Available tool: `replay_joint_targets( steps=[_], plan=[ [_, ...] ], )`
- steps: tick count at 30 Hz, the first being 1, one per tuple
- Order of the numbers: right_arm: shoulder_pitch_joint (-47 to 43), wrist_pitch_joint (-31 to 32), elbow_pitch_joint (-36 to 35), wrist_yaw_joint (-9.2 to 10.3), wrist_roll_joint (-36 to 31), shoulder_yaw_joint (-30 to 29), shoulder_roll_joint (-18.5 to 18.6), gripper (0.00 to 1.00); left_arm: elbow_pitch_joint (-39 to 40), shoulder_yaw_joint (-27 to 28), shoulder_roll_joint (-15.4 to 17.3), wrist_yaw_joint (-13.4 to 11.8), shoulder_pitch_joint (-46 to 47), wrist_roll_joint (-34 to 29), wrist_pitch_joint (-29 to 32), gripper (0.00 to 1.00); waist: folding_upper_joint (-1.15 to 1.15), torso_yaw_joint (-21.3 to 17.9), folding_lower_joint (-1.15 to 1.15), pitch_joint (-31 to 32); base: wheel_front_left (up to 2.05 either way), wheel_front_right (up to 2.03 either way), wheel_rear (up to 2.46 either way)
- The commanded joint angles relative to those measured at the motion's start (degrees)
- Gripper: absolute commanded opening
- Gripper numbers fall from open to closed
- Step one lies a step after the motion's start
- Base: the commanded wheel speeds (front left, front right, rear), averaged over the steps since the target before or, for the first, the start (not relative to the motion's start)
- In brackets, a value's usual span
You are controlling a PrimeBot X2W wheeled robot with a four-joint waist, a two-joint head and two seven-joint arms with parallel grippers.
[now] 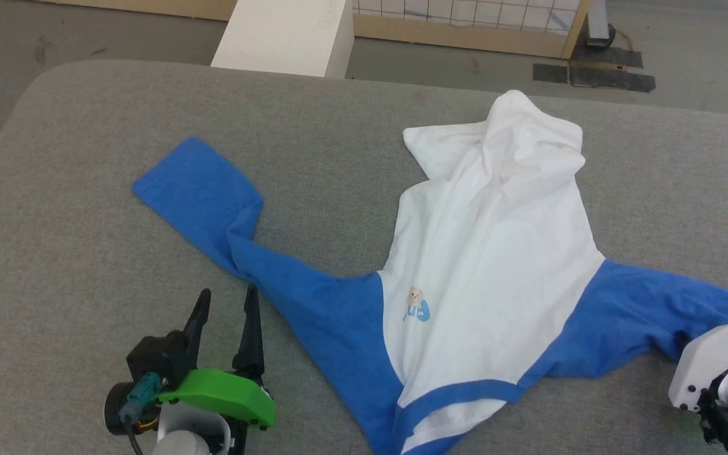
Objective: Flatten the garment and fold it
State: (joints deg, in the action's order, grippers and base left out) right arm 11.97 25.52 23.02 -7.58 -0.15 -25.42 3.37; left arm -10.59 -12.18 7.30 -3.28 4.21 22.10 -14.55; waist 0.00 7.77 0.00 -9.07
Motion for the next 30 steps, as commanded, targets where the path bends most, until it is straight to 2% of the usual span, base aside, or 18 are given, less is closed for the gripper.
replay_joint_targets(
  steps=[1,5,10,14,17,18,19,25,30],
  plan=[
    [-0.8,2.0,1.0,0.09,-1.6,0.2,-0.5,0.0,0.1,0.6,-0.4,0.3,0.9,-1.0,-0.4,1.0,0.0,0.3,0.0,-0.4,0.0,0.0,0.0],
    [-0.9,2.6,-4.6,0.09,-6.3,-1.5,0.1,0.0,0.2,1.7,-1.0,0.9,1.0,-1.6,-0.4,1.0,0.0,0.6,0.0,-0.8,0.0,0.0,0.0],
    [0.6,2.3,-10.6,0.09,-10.1,-7.7,5.4,0.0,0.1,3.0,-1.5,1.6,1.5,-2.2,-0.4,1.0,0.0,0.8,0.0,-1.5,0.0,0.0,0.0],
    [2.6,1.1,-10.2,0.09,-11.6,-11.9,8.6,0.0,-0.2,3.6,-2.1,2.2,1.9,-2.5,-0.4,1.0,0.0,1.1,0.0,-2.0,0.0,0.0,0.0],
    [3.7,-0.6,-8.6,0.09,-11.2,-12.4,9.2,0.0,-1.0,3.6,-2.5,2.6,2.1,-2.5,-0.4,1.0,0.0,1.1,0.0,-2.1,0.0,0.0,0.0],
    [4.0,-1.6,-8.0,0.09,-10.6,-12.4,8.9,0.62,-1.4,3.5,-2.7,2.8,2.2,-2.5,-0.4,1.0,0.0,1.2,0.0,-2.1,0.0,0.0,0.0],
    [4.0,-2.2,-7.6,0.09,-10.1,-12.4,8.6,1.0,-1.7,3.4,-2.8,3.0,2.2,-2.5,-0.4,1.0,0.0,1.2,0.0,-2.0,0.0,0.0,0.0],
    [2.2,-9.8,-8.3,0.09,-6.2,-10.7,4.4,1.0,-4.7,1.2,-3.3,4.4,2.2,-2.3,0.0,1.0,0.0,0.8,0.0,-0.8,0.0,0.0,0.0],
    [-2.5,-17.5,-13.1,0.09,-1.7,-5.9,1.0,1.0,-6.8,-2.9,-3.6,6.1,1.9,-1.8,5.0,1.0,0.0,-0.3,0.0,0.7,0.0,0.0,0.0]
  ],
)
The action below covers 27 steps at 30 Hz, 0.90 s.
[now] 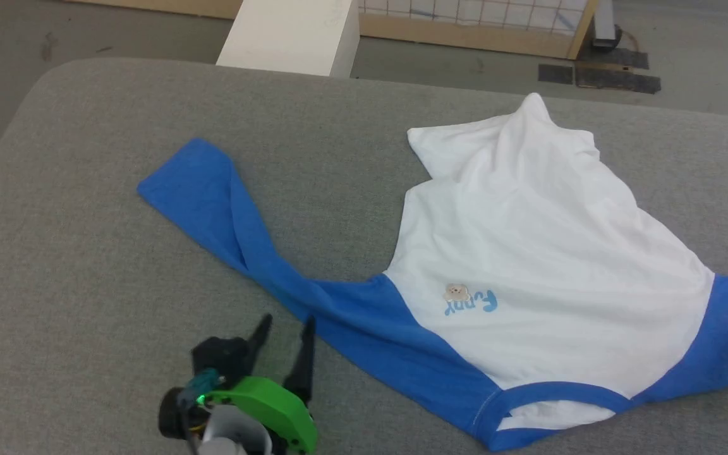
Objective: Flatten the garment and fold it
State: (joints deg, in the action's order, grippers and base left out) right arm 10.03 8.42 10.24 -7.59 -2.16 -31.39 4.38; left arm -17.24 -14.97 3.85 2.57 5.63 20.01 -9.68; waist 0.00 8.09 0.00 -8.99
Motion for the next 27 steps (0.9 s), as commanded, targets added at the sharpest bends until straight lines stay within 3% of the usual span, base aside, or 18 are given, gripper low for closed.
replay_joint_targets(
  steps=[1,5,15,20,24,25,26,27],
  plan=[
    [-2.0,-1.8,-1.6,0.1,1.1,1.6,-0.4,1.0,-0.6,-1.1,-0.2,0.6,0.3,0.6,1.9,1.0,0.0,-0.9,0.0,0.8,0.0,0.0,0.0],
    [-6.8,-4.7,-5.8,0.1,4.9,6.7,-1.3,1.0,-1.5,-3.6,-0.5,0.7,-0.3,2.5,9.5,1.0,0.0,-2.5,0.0,1.6,0.0,0.0,0.0],
    [-13.7,-6.3,-8.9,0.1,13.0,13.7,-1.5,1.0,0.6,-7.3,-0.6,-2.5,-2.5,5.7,26.3,1.0,0.0,-7.5,0.0,2.6,0.0,0.0,0.0],
    [-14.4,-6.6,-9.5,0.1,14.4,16.9,-1.5,1.0,1.7,-8.3,-0.1,-4.2,-3.1,5.0,30.2,1.0,0.0,-9.6,0.0,2.5,0.0,0.0,0.0],
    [-14.7,-7.2,-10.1,0.1,15.2,19.1,-1.5,1.0,2.2,-8.8,-0.1,-4.5,-2.4,4.8,29.9,1.0,0.0,-10.6,0.0,2.3,0.0,0.0,0.0],
    [-14.8,-7.3,-10.1,0.1,15.3,19.5,-1.5,1.0,2.2,-9.1,-0.2,-4.4,-2.1,4.7,29.5,0.91,0.0,-10.7,0.0,2.3,0.0,0.0,0.0],
    [-14.8,-7.4,-10.1,0.1,15.4,19.8,-1.5,1.0,2.2,-9.1,-0.2,-4.5,-1.9,4.4,28.9,0.37,0.0,-10.8,0.0,2.3,0.0,0.0,0.0],
    [-14.9,-7.2,-10.1,0.1,15.4,20.2,-1.5,1.0,2.0,-9.1,-0.2,-4.6,-1.6,4.2,28.2,0.14,0.0,-10.9,0.0,2.3,0.0,0.0,0.0]
  ],
)
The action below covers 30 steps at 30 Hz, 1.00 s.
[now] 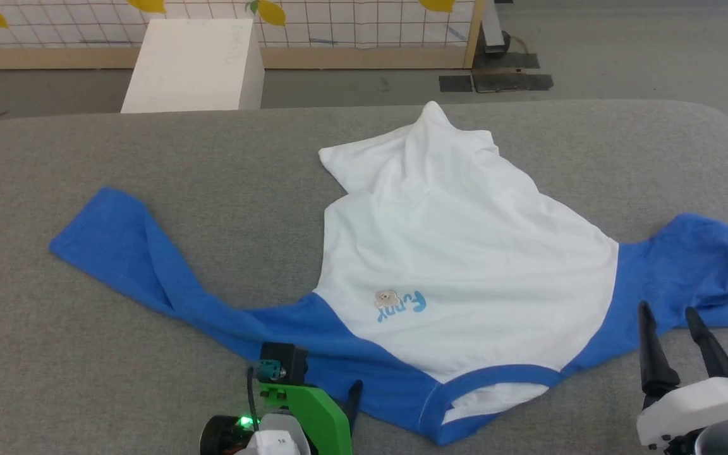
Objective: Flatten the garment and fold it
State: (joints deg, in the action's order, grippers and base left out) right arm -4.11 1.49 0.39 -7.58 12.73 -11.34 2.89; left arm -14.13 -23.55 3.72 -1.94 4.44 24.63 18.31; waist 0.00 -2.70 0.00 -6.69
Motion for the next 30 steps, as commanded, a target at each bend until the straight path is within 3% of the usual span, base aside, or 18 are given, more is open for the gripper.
replay_joint_targets(
  steps=[1,5,12,19,30],
  plan=[
    [-0.8,-0.1,-0.2,0.09,0.6,0.4,0.0,1.0,-1.3,-0.5,0.0,-0.1,-0.4,-0.4,-0.1,0.0,0.0,-0.2,0.0,0.0,0.0,0.0,0.0],
    [-1.0,0.3,0.0,0.09,0.9,0.9,0.0,1.0,-1.6,0.0,0.1,0.0,-0.4,0.0,-1.9,0.0,0.0,0.1,0.0,0.1,0.0,0.0,0.0],
    [-1.6,2.6,0.8,0.09,1.4,-0.1,0.0,1.0,-0.7,5.5,1.6,-3.0,-1.5,1.2,-8.4,0.0,0.0,2.0,0.0,0.6,0.0,0.0,0.0],
    [-3.3,12.1,4.2,0.09,4.3,-1.2,0.0,1.0,1.3,9.8,3.7,-5.1,-2.9,2.7,-10.5,0.0,0.0,4.4,0.0,0.9,0.0,0.0,0.0],
    [-0.8,18.9,9.2,0.09,7.5,0.2,0.0,1.0,2.2,10.1,3.6,-5.2,-2.8,3.8,-11.4,0.0,0.0,6.7,0.0,-0.3,0.0,0.0,0.0]
  ],
)
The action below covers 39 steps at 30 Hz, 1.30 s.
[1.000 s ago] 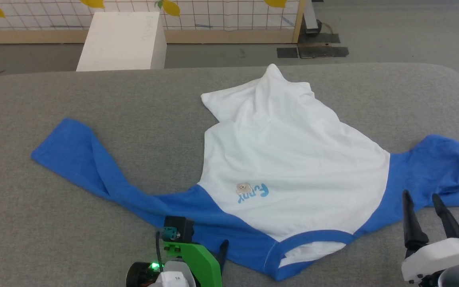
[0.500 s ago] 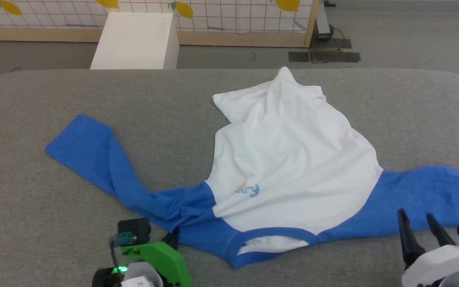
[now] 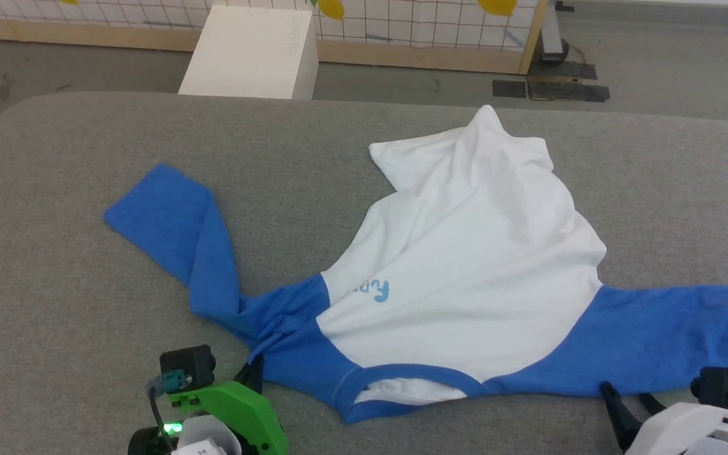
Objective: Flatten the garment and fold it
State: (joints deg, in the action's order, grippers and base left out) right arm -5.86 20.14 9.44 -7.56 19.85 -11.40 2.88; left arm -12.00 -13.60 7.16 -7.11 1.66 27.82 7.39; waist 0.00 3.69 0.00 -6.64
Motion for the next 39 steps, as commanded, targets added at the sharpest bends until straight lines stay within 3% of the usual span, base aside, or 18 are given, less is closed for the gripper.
replay_joint_targets(
  steps=[1,5,7,8,9,17,21,26,32,35,39],
  plan=[
    [1.7,0.6,0.8,0.08,0.3,0.6,0.0,1.0,0.1,0.1,0.1,0.1,0.1,0.7,-0.6,0.0,0.0,0.4,0.0,-0.6,0.0,0.0,0.0],
    [4.0,2.0,3.4,0.08,0.4,1.9,0.0,1.0,-0.2,-0.3,-0.1,0.5,0.7,0.9,-0.8,0.0,0.0,0.7,0.0,-1.2,0.0,0.0,0.0],
    [4.6,2.7,4.2,0.08,0.8,2.5,0.0,0.37,-0.3,-0.5,-0.1,0.7,1.0,0.9,-1.0,0.0,0.0,0.9,0.0,-1.4,0.0,0.0,0.0],
    [4.8,2.8,4.3,0.08,0.9,2.7,0.0,0.11,-0.4,-0.5,-0.1,0.7,1.0,1.0,-1.1,0.0,0.0,1.0,0.0,-1.4,0.0,0.0,0.0],
    [4.9,2.7,4.3,0.08,1.0,2.8,0.0,0.0,-0.5,-0.6,-0.1,0.8,1.1,1.0,-1.2,0.0,0.0,1.0,0.0,-1.4,0.0,0.0,0.0],
    [1.6,3.2,-1.2,0.08,0.1,1.1,0.0,0.0,1.3,0.3,0.3,1.7,1.2,1.8,-4.0,0.0,0.0,0.5,0.0,0.3,0.0,0.0,0.0],
    [-0.2,5.3,-9.4,0.08,0.0,0.6,0.0,0.0,6.8,1.6,0.1,4.1,1.3,5.2,-4.7,0.0,0.0,-0.3,0.0,1.7,0.0,0.0,0.0],
    [1.1,10.6,-24.3,0.08,-3.5,0.9,0.0,0.0,16.6,3.2,2.1,7.4,3.9,9.6,-1.7,0.0,0.0,-1.1,0.0,3.0,0.0,0.0,0.0],
    [10.9,19.2,-35.4,0.08,-8.5,3.5,2.2,0.0,24.2,4.9,5.5,8.5,12.6,13.7,6.1,0.0,0.0,-1.5,0.0,3.3,0.0,0.0,0.0],
    [18.2,22.2,-35.5,0.08,-8.7,4.8,5.6,0.0,25.5,6.2,6.1,7.8,18.5,15.5,9.2,0.0,0.0,-1.8,0.0,1.8,0.0,0.0,0.0],
    [30.3,24.1,-30.8,0.08,-8.3,6.7,10.5,0.0,23.4,9.0,6.5,6.6,28.1,17.9,11.2,0.0,0.0,-2.3,0.0,-2.0,0.0,0.0,0.0]
  ],
)
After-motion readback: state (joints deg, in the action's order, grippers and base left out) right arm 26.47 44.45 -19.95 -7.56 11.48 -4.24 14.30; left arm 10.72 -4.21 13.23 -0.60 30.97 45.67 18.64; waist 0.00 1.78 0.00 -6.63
